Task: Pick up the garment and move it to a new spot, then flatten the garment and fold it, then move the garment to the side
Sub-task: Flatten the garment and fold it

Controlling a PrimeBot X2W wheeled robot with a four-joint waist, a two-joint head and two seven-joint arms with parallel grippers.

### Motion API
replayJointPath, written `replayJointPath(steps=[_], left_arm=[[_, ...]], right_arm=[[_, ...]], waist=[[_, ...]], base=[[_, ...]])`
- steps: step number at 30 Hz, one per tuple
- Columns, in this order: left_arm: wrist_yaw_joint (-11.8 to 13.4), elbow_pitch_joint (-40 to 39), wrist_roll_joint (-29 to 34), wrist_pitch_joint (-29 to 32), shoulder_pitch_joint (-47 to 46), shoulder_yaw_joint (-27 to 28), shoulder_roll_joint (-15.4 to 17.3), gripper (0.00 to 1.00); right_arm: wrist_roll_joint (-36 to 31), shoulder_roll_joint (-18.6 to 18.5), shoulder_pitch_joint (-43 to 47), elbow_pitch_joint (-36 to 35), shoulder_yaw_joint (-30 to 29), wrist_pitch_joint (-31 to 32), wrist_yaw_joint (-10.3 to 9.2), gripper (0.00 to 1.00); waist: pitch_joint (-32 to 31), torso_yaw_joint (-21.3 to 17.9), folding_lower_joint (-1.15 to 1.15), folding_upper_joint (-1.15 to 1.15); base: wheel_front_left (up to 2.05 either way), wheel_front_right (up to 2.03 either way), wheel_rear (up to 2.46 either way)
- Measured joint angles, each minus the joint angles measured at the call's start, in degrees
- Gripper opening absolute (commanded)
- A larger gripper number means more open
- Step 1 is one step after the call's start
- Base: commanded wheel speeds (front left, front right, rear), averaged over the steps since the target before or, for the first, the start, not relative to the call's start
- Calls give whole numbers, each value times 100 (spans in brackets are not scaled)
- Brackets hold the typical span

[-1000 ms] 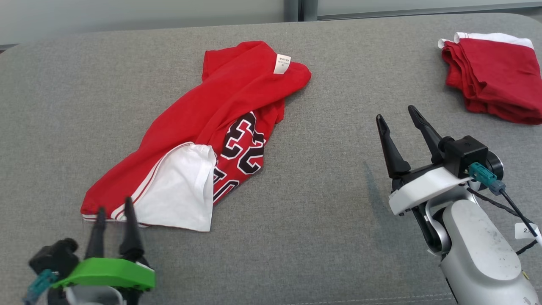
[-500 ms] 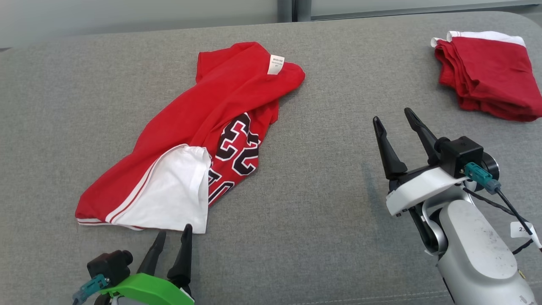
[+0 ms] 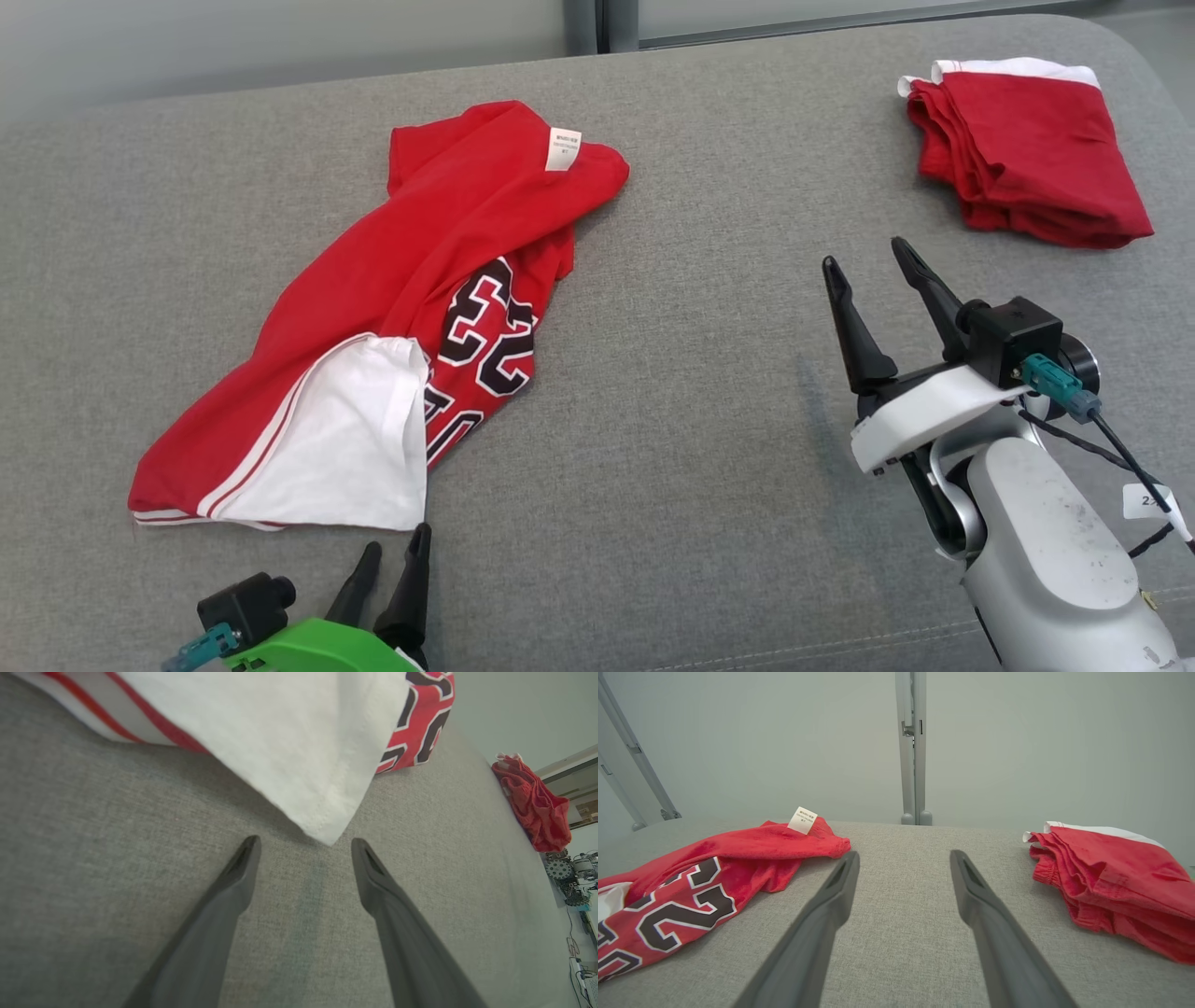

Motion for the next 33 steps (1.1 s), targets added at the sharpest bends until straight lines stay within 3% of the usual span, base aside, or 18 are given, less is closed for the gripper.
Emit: replayJointPath(steps=[16, 17, 18, 19, 20, 21, 33], left_arm=[[-99, 314, -578, -120, -306, 40, -13, 99], [-100, 318, -583, -120, -328, 16, -13, 64], [-100, 320, -592, -129, -343, -11, -13, 45], [-100, 324, -592, -140, -349, -43, -14, 37], [-101, 334, -592, -147, -351, -63, -16, 22], [-101, 346, -592, -174, -352, -74, -19, 0], [-210, 157, -592, -504, -580, -245, -22, 0]], right_arm=[[0, -15, 3, 7, -71, 0, -4, 100], [0, -12, 3, 5, -70, 0, -3, 100], [0, -12, 3, 5, -70, 0, -3, 100], [0, -12, 4, 5, -71, 0, -3, 100], [0, -13, 5, 5, -76, 0, -3, 100], [0, -13, 5, 5, -77, 0, -3, 100], [0, -45, 35, -24, -218, 0, -8, 100]], waist=[[-74, -148, 0, 0], [-79, -153, 0, 0], [-84, -157, 0, 0], [-89, -161, 0, 0], [-93, -163, 0, 0], [-97, -165, 0, 0], [-109, 36, 0, 0]], base=[[0, 0, 0], [0, 0, 0], [0, 0, 0], [0, 0, 0], [0, 0, 0], [0, 0, 0], [0, 0, 0]])
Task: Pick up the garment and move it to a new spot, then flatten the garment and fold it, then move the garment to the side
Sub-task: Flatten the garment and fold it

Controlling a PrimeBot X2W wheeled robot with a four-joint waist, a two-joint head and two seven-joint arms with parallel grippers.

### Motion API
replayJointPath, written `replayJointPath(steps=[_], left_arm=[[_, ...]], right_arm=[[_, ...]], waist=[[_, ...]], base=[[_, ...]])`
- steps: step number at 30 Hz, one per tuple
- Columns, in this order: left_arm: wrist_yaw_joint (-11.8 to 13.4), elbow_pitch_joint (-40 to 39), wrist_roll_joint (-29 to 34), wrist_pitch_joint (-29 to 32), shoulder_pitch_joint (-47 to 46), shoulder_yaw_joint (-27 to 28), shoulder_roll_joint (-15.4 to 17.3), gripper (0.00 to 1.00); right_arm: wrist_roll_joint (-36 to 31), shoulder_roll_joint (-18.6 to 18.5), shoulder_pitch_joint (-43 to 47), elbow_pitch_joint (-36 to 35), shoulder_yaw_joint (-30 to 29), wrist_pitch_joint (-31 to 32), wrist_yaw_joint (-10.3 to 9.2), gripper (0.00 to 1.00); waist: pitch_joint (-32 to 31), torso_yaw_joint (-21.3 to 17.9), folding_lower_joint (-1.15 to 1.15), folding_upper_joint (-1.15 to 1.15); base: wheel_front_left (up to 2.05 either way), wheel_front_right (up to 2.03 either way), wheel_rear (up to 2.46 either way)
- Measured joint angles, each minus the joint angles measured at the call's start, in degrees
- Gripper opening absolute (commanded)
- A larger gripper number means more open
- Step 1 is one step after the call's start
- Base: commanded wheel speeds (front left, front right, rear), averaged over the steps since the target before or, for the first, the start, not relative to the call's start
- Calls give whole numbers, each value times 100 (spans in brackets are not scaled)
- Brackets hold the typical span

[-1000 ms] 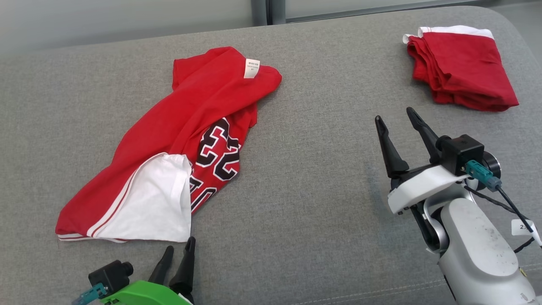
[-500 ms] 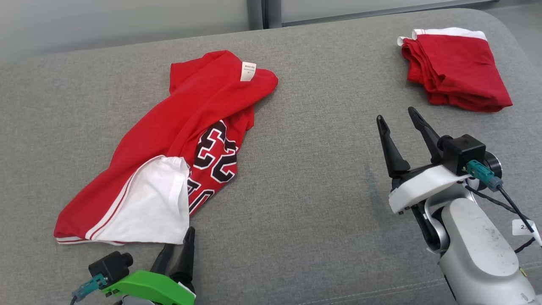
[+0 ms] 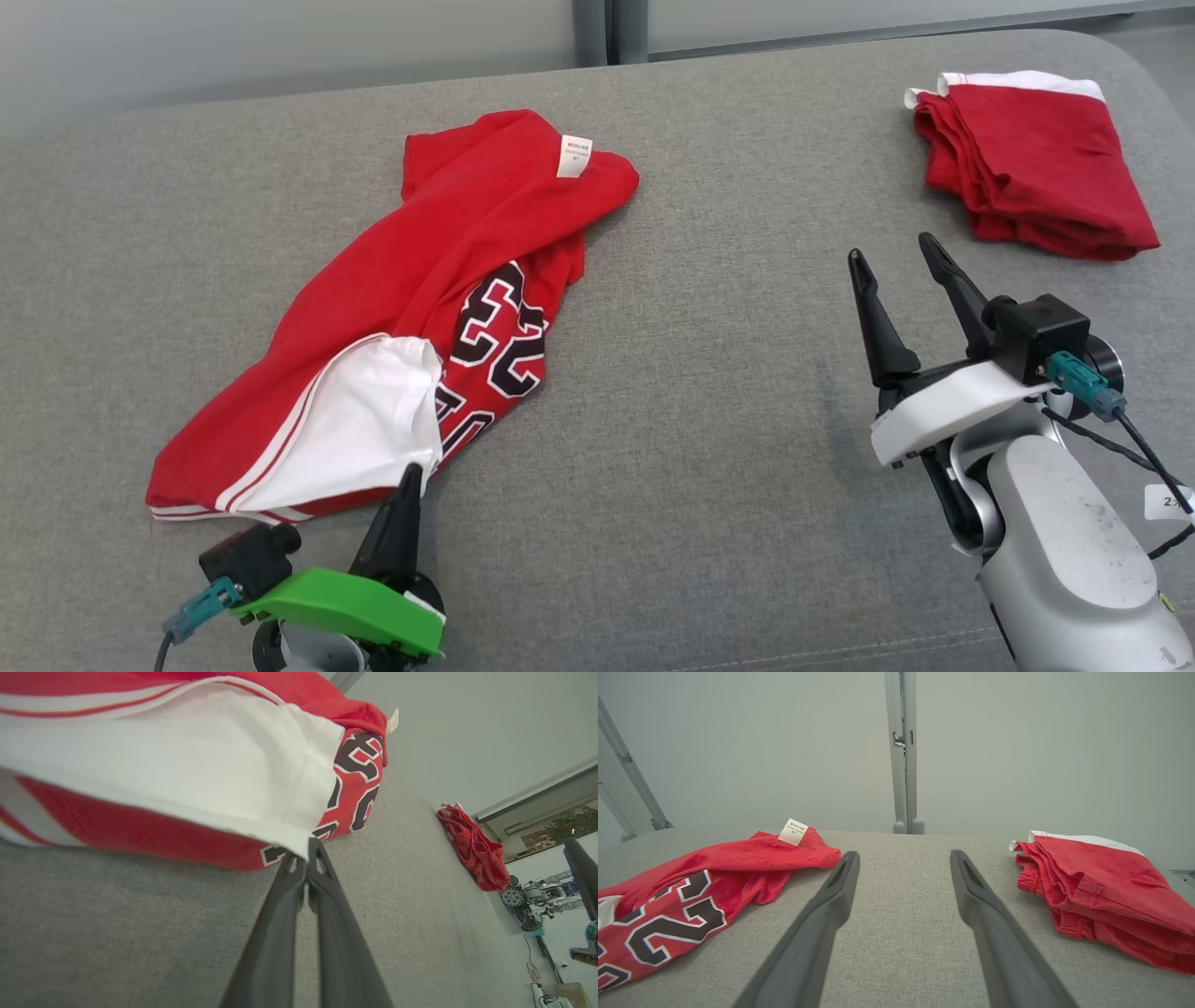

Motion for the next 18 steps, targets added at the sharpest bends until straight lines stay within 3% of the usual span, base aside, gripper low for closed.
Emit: replayJointPath(steps=[5, 10, 18], left_arm=[[-48, -434, 88, -190, -175, 64, -4, 0], [-32, -856, 203, -320, -338, 463, -13, 0], [252, -1417, 391, -339, -340, 1179, -19, 0]], right_arm=[[0, -19, 2, 0, -5, -1, 2, 100], [-3, -103, -15, 87, 2, -1, 16, 100], [3, -413, -508, 452, -84, 242, 129, 100]], waist=[[-12, 155, 0, 0], [-19, 337, 0, 0], [70, 686, 0, 0]], base=[[0, 0, 0], [0, 0, 0], [0, 0, 0]])
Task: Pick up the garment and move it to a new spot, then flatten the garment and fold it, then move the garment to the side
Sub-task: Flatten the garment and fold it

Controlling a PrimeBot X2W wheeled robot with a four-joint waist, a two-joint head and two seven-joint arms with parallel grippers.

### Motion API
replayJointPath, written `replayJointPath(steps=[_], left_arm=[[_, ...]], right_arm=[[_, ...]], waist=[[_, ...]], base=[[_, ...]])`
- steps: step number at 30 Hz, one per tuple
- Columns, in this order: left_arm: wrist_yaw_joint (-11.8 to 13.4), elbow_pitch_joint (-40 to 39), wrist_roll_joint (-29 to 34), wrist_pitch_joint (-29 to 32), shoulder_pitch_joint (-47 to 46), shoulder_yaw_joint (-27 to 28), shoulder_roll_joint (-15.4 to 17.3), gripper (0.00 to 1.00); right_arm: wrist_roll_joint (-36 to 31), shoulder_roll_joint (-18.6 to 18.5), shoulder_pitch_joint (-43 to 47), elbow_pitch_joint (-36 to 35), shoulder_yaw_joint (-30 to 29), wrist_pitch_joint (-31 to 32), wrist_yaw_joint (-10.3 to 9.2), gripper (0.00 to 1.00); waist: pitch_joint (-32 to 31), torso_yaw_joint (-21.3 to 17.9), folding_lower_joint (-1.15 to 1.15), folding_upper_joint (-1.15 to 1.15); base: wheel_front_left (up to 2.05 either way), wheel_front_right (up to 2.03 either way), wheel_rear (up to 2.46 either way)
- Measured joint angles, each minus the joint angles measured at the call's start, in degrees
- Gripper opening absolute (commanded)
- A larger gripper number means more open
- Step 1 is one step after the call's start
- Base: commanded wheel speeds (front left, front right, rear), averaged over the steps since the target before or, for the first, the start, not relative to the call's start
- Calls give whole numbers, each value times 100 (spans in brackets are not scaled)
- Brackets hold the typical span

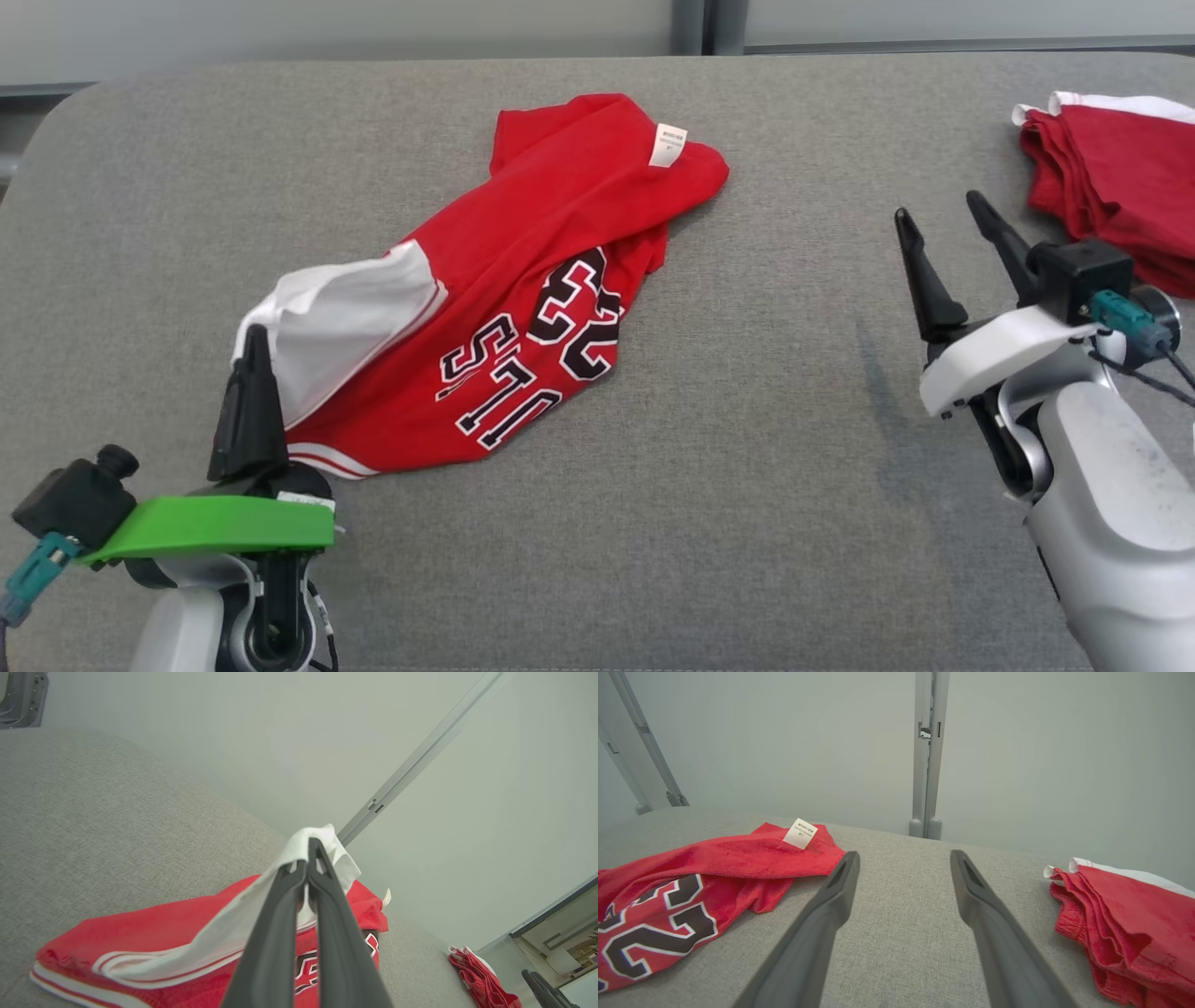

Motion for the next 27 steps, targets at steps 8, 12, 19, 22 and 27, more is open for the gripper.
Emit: replayJointPath(steps=[8, 12, 19, 22, 27], left_arm=[[69, -748, 162, 0, 18, 591, -22, 0], [68, -1004, 176, -7, 26, 580, -26, 0], [79, -943, 293, -8, 416, 421, -33, 0], [114, -756, 392, -8, 558, 168, -32, 0], [99, -653, 438, -8, 557, -370, -30, 0]], right_arm=[[56, -185, -431, 334, -109, 210, 82, 100], [64, -214, -513, 486, -114, 212, 122, 100], [326, 154, -767, 700, 132, 288, 191, 100], [343, 176, -1073, 747, 230, 464, 232, 100], [356, -23, -1601, 988, 328, 940, 235, 100]], waist=[[156, 427, 0, 0], [205, 664, 0, 0], [230, 942, 0, 0], [292, 953, 0, 0], [452, 987, 0, 0]], base=[[0, 0, 0], [0, 0, 0], [0, 0, 0], [0, 0, 0], [0, 0, 0]])
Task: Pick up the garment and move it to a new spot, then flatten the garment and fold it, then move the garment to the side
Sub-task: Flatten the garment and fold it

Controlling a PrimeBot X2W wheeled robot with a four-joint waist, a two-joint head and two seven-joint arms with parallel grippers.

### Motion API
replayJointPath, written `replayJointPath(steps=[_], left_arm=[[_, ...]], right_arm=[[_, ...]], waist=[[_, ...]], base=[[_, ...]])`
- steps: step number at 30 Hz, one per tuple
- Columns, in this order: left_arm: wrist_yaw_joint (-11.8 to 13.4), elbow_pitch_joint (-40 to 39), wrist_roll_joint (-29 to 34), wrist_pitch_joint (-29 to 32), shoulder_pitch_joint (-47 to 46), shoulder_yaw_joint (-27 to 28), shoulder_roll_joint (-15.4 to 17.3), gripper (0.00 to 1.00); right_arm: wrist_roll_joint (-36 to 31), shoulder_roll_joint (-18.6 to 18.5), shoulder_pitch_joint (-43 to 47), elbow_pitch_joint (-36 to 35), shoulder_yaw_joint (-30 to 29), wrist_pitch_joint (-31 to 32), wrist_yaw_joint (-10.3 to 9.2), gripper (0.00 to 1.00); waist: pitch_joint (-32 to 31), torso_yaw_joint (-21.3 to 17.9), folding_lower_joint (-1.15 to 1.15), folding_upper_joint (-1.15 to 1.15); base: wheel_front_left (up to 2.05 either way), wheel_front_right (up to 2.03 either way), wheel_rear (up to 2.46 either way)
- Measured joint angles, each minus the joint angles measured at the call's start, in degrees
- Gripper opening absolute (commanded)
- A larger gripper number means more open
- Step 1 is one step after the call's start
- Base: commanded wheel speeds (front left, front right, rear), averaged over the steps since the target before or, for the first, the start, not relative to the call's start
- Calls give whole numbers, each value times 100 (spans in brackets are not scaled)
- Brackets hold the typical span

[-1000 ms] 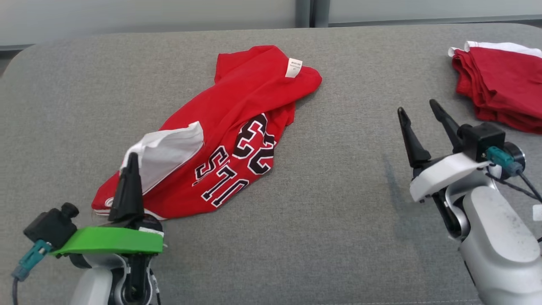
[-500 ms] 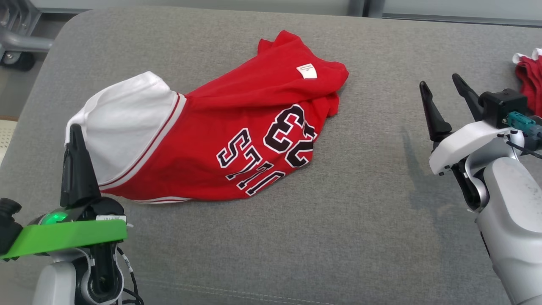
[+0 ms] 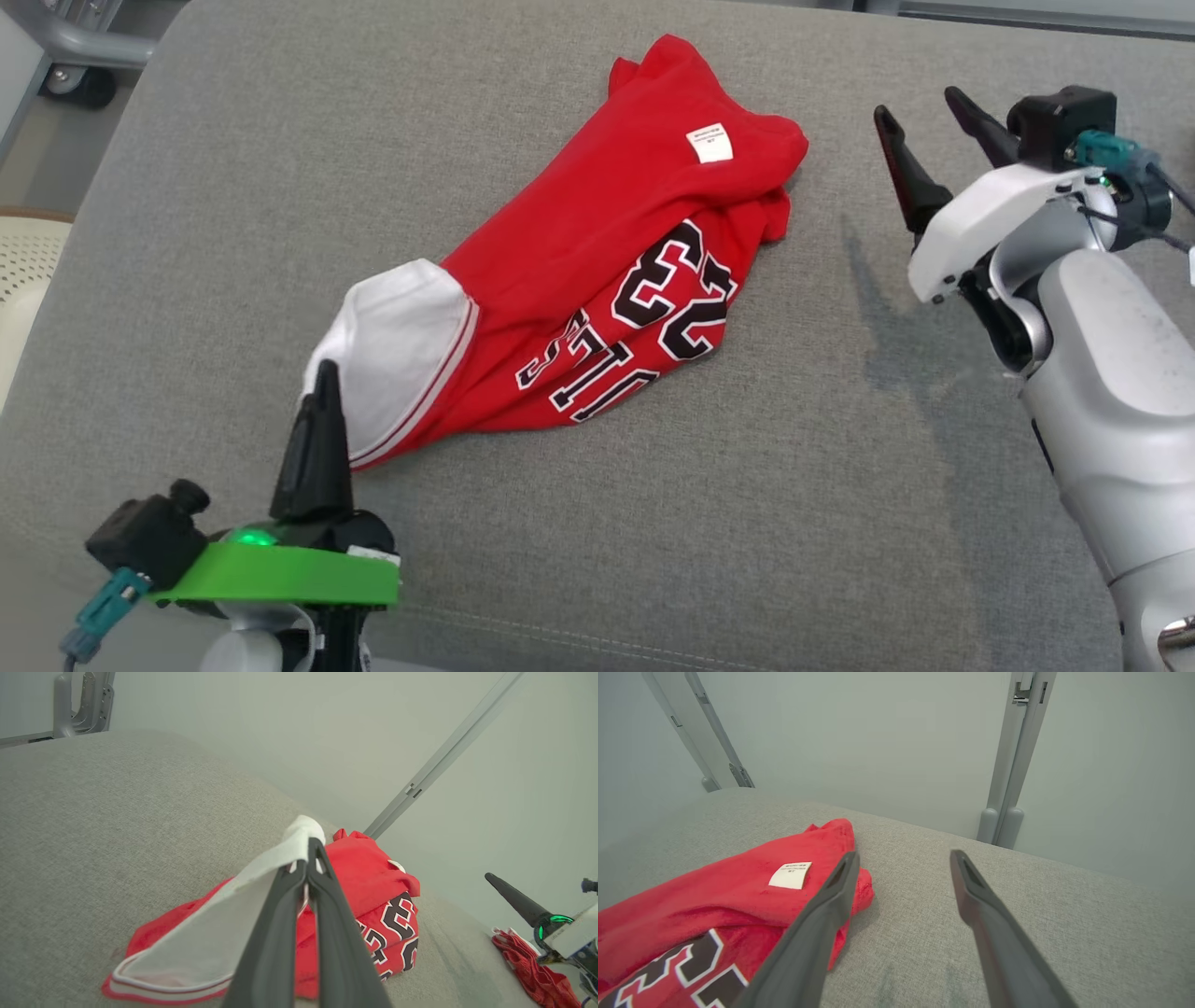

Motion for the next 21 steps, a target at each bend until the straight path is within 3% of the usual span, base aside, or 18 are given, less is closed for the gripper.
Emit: replayJointPath(steps=[11, 21], left_arm=[[-70, -15, -87, 1, -268, -542, 1, 0], [-70, -38, -123, 1, -347, -651, 0, 0]], right_arm=[[699, -214, -616, 615, -8, 998, 49, 100], [1493, -291, -889, 673, 495, 1501, 49, 100]], waist=[[339, 291, 0, 0], [630, 639, 0, 0]], base=[[0, 0, 0], [0, 0, 0]])
